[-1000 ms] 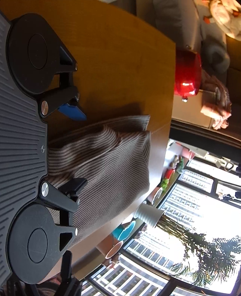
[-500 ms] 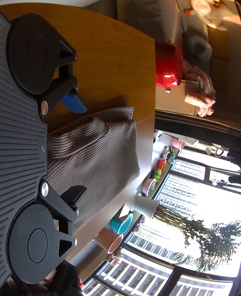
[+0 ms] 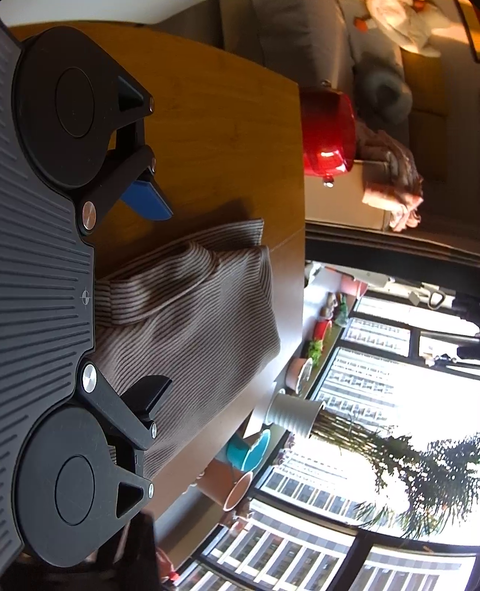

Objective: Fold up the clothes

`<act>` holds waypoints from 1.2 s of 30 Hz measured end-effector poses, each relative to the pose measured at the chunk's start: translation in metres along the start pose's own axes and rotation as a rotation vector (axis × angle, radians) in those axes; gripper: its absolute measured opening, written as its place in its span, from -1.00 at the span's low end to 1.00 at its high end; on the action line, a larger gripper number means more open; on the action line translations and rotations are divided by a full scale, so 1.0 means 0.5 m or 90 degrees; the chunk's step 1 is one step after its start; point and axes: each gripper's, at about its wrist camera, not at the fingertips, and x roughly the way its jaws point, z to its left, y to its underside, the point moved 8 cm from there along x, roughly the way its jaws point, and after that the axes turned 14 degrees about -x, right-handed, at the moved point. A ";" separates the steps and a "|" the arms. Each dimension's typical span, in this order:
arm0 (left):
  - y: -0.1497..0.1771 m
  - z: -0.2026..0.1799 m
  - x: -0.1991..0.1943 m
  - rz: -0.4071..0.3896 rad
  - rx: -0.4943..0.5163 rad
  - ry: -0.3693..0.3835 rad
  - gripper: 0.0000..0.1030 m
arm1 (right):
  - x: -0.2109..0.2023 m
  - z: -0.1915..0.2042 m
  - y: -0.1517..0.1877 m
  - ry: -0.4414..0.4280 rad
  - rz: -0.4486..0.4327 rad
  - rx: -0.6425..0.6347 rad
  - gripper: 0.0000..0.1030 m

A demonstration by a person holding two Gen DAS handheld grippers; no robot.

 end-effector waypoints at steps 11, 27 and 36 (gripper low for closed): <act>0.049 -0.015 -0.072 0.016 0.131 0.071 0.89 | 0.007 -0.114 0.031 -0.148 -0.043 0.347 -0.20; 0.141 -0.135 -0.034 0.037 0.358 0.132 0.90 | 0.009 -0.114 0.041 -0.179 -0.063 0.387 -0.21; 0.145 -0.184 0.028 0.046 0.354 0.184 0.36 | -0.074 -0.069 0.000 -0.012 -0.080 0.105 -0.01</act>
